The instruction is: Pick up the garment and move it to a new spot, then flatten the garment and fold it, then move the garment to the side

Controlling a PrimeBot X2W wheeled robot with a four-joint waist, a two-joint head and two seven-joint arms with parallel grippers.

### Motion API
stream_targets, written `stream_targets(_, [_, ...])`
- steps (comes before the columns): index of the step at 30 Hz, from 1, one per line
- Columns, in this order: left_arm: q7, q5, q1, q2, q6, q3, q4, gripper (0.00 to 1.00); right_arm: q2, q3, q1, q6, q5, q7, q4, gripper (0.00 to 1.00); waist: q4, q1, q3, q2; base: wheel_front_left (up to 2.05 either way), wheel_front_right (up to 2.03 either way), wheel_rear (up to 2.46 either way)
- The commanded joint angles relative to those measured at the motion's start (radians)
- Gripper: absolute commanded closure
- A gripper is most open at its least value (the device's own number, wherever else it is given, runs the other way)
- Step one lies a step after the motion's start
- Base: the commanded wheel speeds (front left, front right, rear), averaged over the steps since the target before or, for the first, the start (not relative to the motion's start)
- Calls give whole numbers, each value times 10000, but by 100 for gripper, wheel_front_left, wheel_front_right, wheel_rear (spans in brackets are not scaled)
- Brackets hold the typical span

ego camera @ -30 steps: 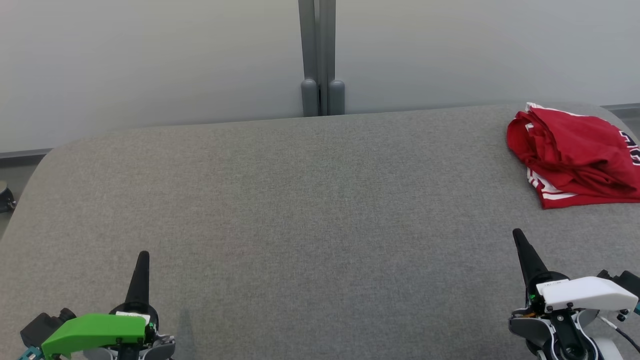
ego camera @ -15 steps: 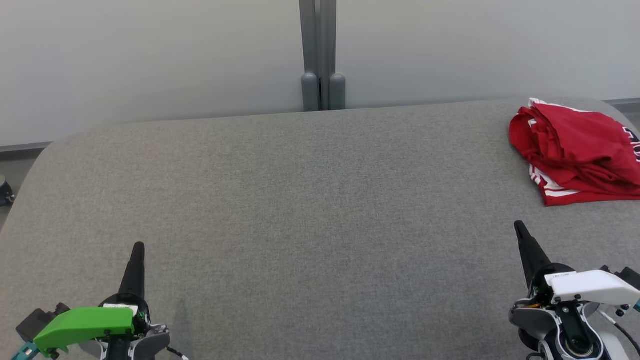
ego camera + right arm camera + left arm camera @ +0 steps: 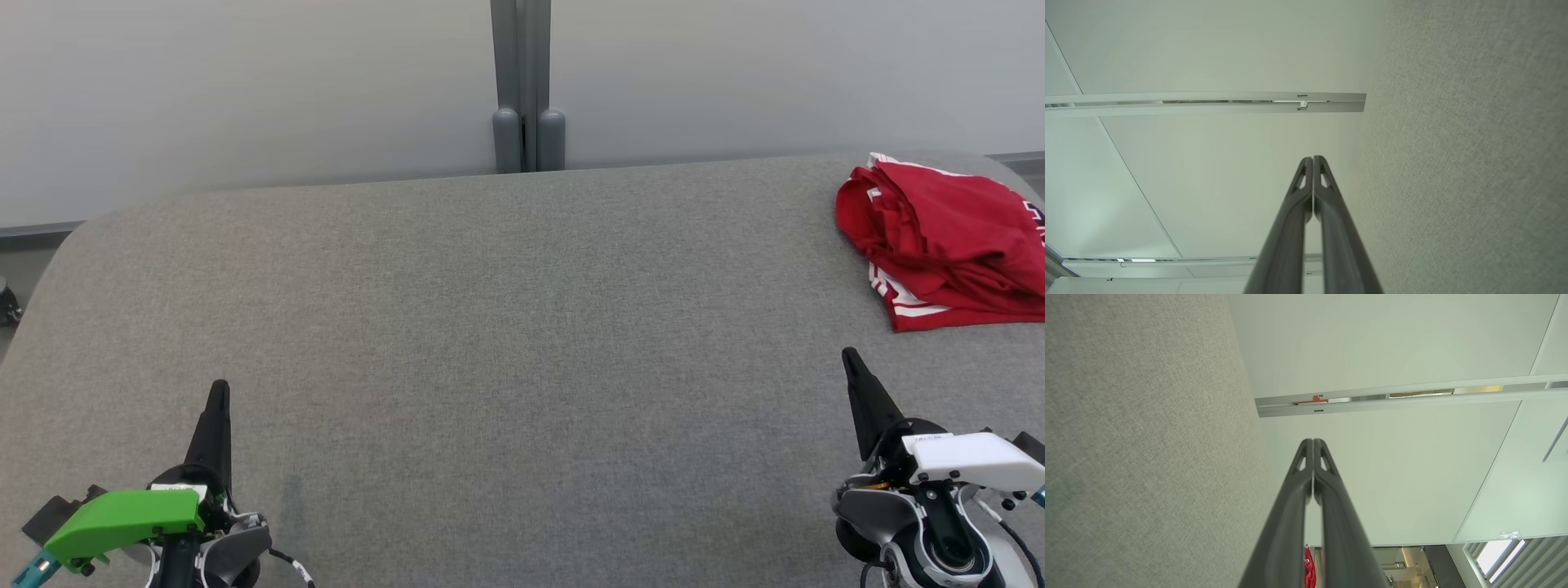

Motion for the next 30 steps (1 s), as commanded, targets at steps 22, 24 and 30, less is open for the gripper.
stream_targets(22, [181,-317,-284,-54,-94,181,72,100,33,-99,-170,-2,343,166,28,100,7,0,61,0,0,0,0])
stream_targets(24, [191,-318,-285,-60,-94,188,73,100,35,-101,-170,-2,340,160,28,100,7,0,61,0,0,0,0])
stream_targets(30, [210,-293,-288,-74,-94,207,75,100,38,-104,-171,-2,334,165,29,100,7,0,61,0,0,0,0])
